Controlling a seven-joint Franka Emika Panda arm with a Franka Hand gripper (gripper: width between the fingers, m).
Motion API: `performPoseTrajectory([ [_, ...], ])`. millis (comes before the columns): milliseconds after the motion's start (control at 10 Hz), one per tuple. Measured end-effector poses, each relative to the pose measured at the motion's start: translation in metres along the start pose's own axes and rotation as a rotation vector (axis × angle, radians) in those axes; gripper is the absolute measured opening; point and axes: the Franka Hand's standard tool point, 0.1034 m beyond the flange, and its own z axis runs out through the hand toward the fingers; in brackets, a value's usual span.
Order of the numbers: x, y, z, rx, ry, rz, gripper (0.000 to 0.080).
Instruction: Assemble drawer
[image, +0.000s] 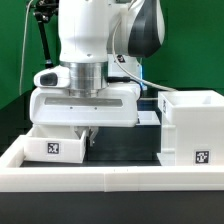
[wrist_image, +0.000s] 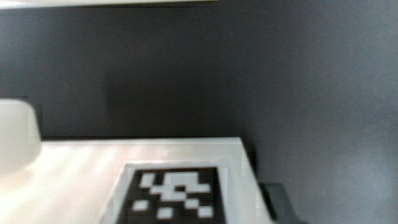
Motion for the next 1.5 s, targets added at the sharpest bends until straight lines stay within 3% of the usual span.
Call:
performPoseTrajectory([
  [200,0.001,-0.001,-0.002,0.000,0.001,-0.013,0.0041],
  [600,0.012,-0.016,-0.035,0.029,-0.001,-0.083,0.0041],
  [1000,0.010,-0.015,-0.031,0.026,-0.007,-0.210,0.0042],
  [1200,0.025,-0.019,-0.039,0.009,0.004,-0.451,0.0042],
  [1500,0.036,-0.027,-0.040,0.012,-0.018,-0.732,0.0042],
])
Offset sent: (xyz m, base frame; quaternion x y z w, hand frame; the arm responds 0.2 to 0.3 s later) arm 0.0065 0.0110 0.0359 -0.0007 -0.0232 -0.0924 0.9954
